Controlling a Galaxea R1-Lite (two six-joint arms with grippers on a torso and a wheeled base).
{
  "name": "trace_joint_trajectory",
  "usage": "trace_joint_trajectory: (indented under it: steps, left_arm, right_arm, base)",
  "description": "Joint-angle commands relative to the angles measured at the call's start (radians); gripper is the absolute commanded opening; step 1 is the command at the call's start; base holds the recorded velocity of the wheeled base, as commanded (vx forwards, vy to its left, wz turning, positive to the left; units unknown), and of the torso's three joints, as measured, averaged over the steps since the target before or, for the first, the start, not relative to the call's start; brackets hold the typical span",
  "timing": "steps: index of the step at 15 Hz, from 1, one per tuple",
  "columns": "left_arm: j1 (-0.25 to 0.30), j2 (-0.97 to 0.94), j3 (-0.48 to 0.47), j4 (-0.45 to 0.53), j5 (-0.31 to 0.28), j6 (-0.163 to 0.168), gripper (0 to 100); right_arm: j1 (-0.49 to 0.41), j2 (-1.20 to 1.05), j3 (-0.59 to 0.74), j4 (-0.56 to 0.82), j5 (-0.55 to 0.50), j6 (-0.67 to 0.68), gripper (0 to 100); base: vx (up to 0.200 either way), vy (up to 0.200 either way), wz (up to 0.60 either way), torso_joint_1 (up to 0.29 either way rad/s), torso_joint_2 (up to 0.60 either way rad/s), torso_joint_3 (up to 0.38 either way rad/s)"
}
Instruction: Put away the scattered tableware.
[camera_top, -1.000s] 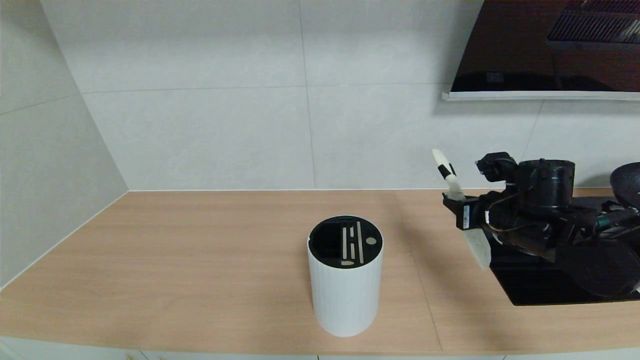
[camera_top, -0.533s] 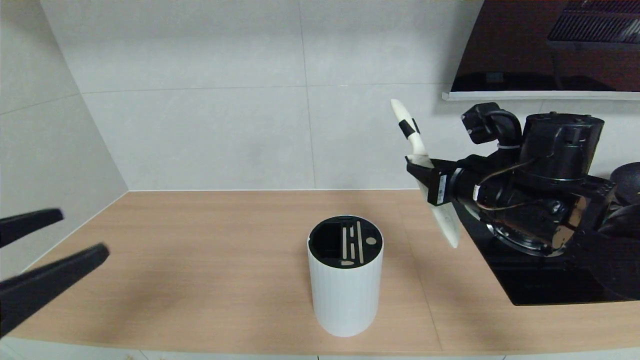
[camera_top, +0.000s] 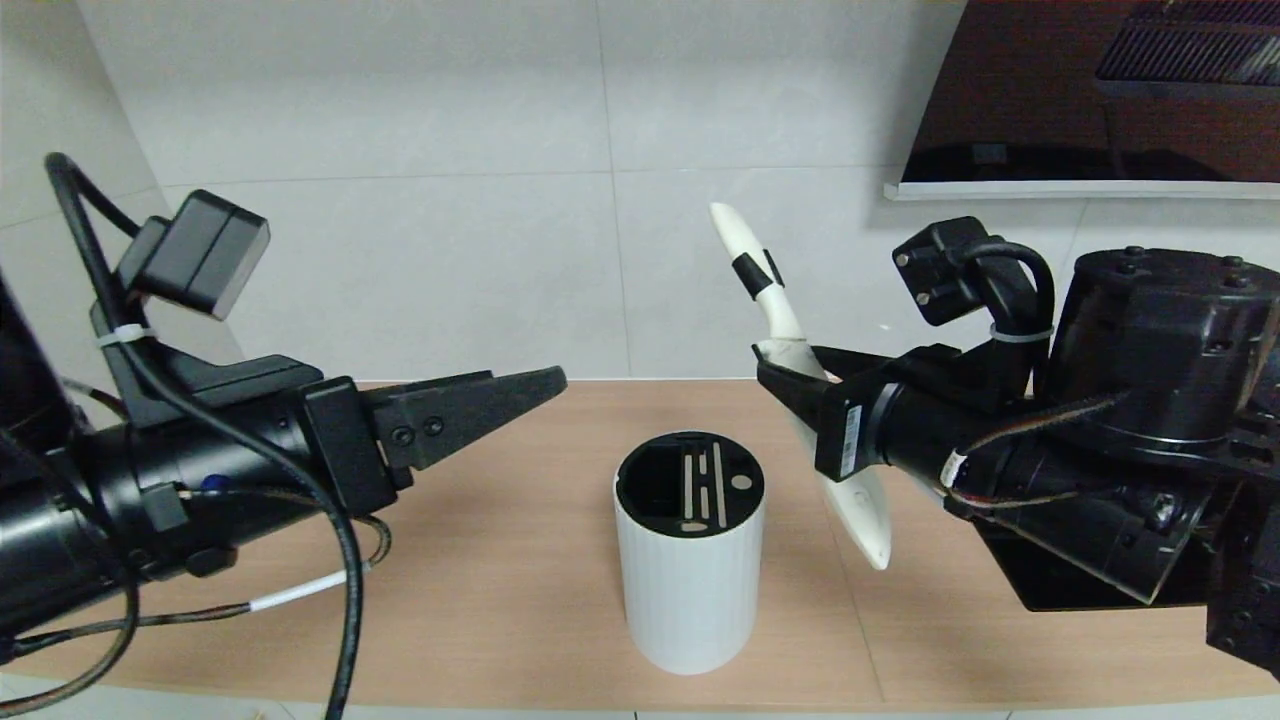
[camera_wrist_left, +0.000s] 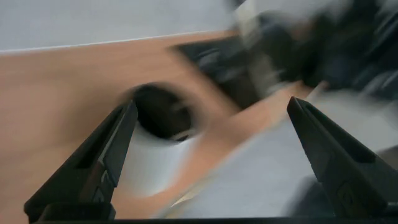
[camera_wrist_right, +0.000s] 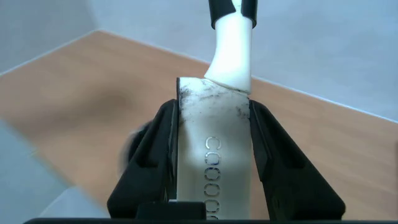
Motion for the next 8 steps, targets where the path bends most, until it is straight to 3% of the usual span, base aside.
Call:
trace_joint_trajectory:
  steps: [1,6,8]
  left_arm:
    - [-0.044,0.105,0.030,-0.094,0.002,-0.053,100]
    - [-0.083,0.261,0.096,-0.399,0.016,-0.067,100]
    - [-0.090,0.277,0.109,-0.494,0.016,-0.116,100]
  right_arm:
    - [0.068,0.000,-0.001,-0.002,-0.005,0.026,0]
    - [0.165,0.056,-0.013,-0.013,-0.036,0.048,0]
    - [0.195,0.073,-0.012,-0.033,-0.043,0.048,0]
  base:
    - [0.000,0.000,0.00,0.000,0.00,0.000]
    - [0.000,0.000,0.00,0.000,0.00,0.000]
    - [0.000,0.000,0.00,0.000,0.00,0.000]
